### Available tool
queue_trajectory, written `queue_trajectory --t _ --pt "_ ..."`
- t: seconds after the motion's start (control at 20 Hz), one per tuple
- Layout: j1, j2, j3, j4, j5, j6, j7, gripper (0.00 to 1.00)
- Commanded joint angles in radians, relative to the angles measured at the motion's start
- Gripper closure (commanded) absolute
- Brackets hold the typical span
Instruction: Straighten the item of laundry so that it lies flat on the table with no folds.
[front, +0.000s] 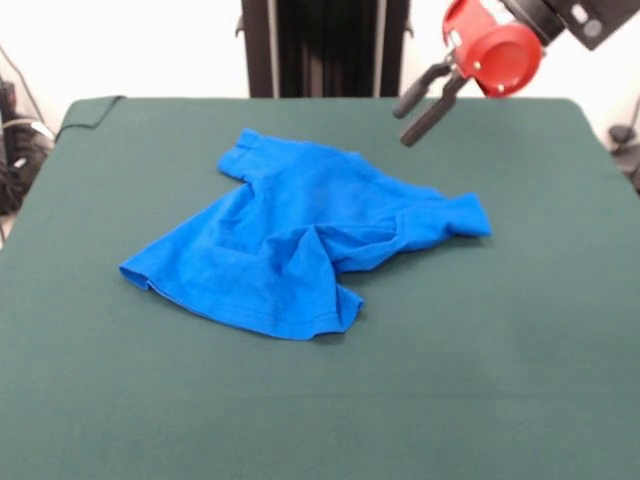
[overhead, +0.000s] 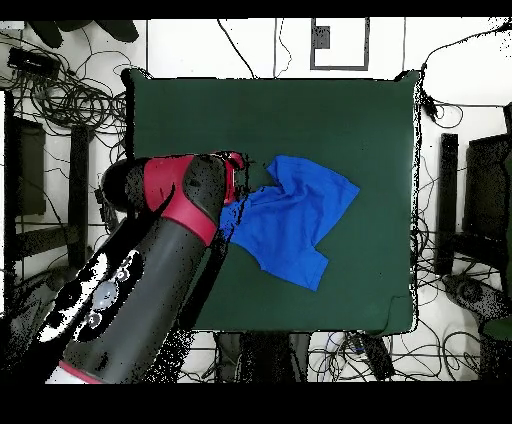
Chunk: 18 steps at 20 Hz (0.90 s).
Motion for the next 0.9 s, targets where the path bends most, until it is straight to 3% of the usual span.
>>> queue_trajectory --t 0.05,0.55,0.9 --pt "0.012 0.123 0.086 -0.080 0.053 0.081 0.173 0.00" --pt "-0.004 0.144 0.124 -0.091 0.057 0.051 0.116 0.00" --pt "-0.026 0.131 0.203 -0.102 0.051 0.076 -0.002 0.00"
